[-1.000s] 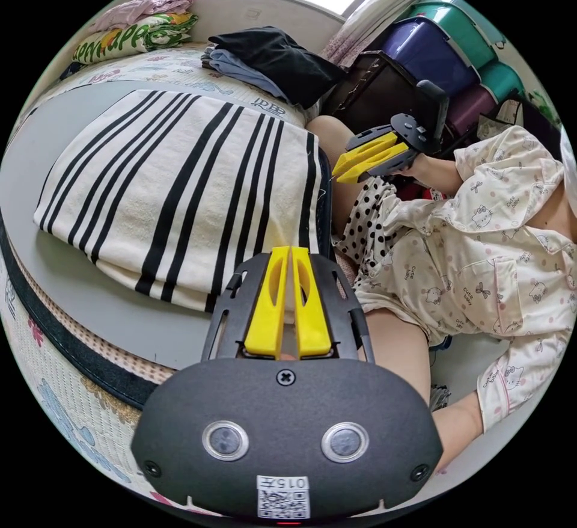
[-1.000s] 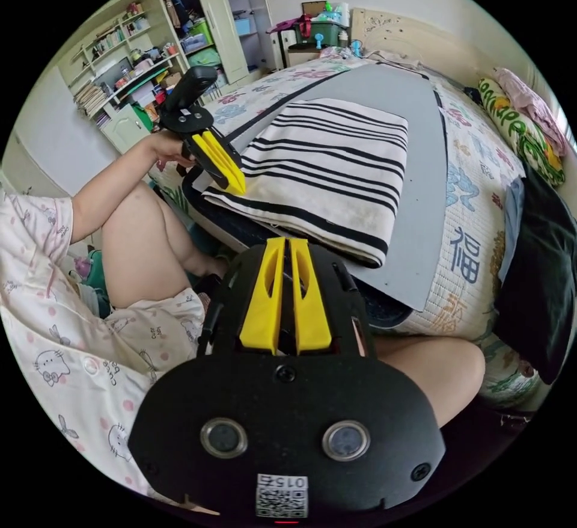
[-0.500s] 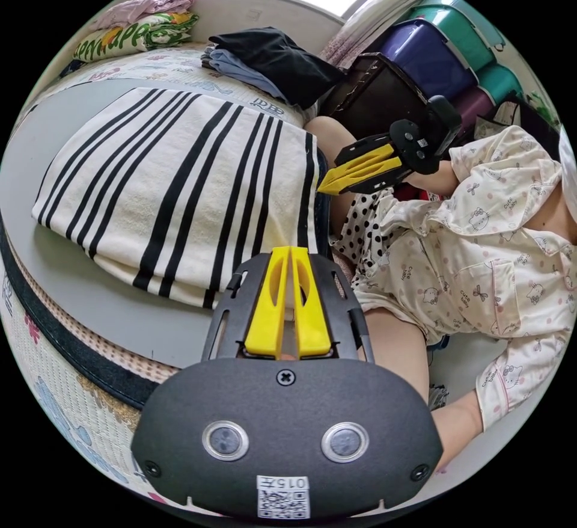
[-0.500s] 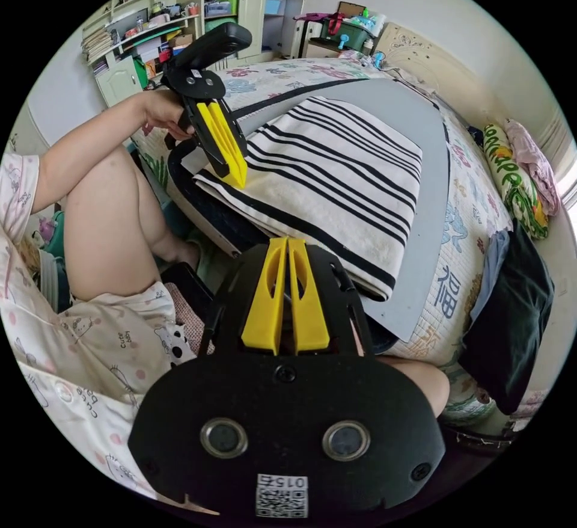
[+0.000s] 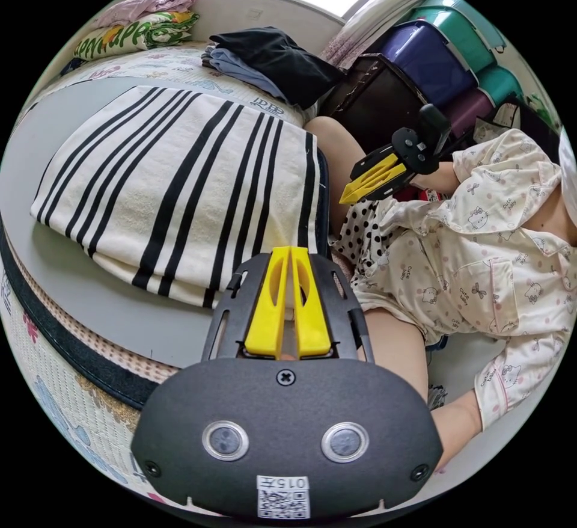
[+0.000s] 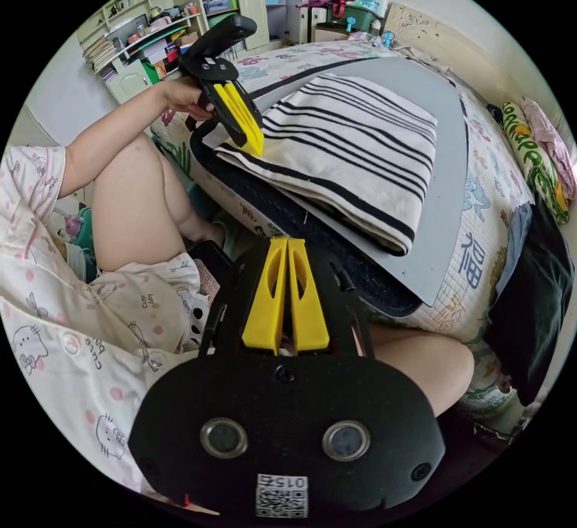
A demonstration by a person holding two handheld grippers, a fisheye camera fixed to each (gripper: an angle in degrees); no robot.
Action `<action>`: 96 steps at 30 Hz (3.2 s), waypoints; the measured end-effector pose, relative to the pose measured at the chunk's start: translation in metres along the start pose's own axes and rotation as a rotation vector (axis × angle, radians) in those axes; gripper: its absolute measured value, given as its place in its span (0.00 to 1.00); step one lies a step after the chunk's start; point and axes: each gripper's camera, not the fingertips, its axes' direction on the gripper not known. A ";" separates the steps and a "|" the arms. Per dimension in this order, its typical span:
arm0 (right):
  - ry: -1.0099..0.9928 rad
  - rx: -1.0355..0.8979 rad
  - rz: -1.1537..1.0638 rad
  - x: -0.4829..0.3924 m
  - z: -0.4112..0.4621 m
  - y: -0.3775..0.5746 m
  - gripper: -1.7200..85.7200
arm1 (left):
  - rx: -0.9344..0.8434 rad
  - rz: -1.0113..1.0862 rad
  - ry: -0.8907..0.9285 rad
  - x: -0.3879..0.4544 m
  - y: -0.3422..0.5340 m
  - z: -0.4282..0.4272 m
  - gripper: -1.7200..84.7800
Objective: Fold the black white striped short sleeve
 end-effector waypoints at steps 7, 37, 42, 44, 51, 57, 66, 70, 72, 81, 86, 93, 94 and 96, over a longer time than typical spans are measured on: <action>-0.128 0.069 0.090 0.002 -0.024 0.003 0.04 | 0.011 -0.008 -0.005 -0.010 0.006 0.009 0.01; -0.179 0.444 0.398 0.182 -0.163 -0.268 0.14 | 0.451 -0.487 -0.188 -0.167 0.160 -0.115 0.12; -0.191 0.383 0.448 0.229 -0.134 -0.358 0.15 | 0.472 -0.618 -0.354 -0.206 0.183 -0.125 0.17; -0.198 0.337 0.476 0.244 -0.116 -0.390 0.16 | 0.455 -0.637 -0.373 -0.218 0.184 -0.126 0.18; -0.216 0.224 0.561 0.282 -0.055 -0.495 0.17 | 0.440 -0.719 -0.365 -0.278 0.211 -0.138 0.20; -0.267 0.197 0.565 0.278 -0.030 -0.566 0.14 | 0.489 -0.719 -0.294 -0.307 0.244 -0.157 0.17; -0.158 0.181 0.546 0.210 -0.014 -0.614 0.05 | 0.513 -0.738 -0.218 -0.332 0.288 -0.187 0.10; -0.128 0.269 0.537 0.161 -0.041 -0.597 0.04 | 0.585 -0.708 -0.212 -0.316 0.313 -0.208 0.07; -0.146 0.341 0.524 0.138 -0.065 -0.578 0.03 | 0.642 -0.676 -0.220 -0.297 0.327 -0.226 0.05; -0.106 0.847 0.497 -0.063 -0.255 -0.415 0.03 | 0.885 -0.357 -0.373 -0.105 0.387 -0.350 0.03; -0.140 1.139 0.571 -0.182 -0.349 -0.336 0.03 | 1.067 -0.303 -0.474 0.030 0.418 -0.414 0.02; -0.113 1.487 0.433 -0.337 -0.474 -0.238 0.03 | 1.366 -0.162 -0.579 0.231 0.433 -0.462 0.02; -0.100 1.528 0.400 -0.358 -0.489 -0.223 0.03 | 1.394 -0.140 -0.599 0.253 0.435 -0.468 0.02; -0.074 1.575 0.358 -0.387 -0.506 -0.202 0.03 | 1.429 -0.117 -0.615 0.277 0.439 -0.477 0.02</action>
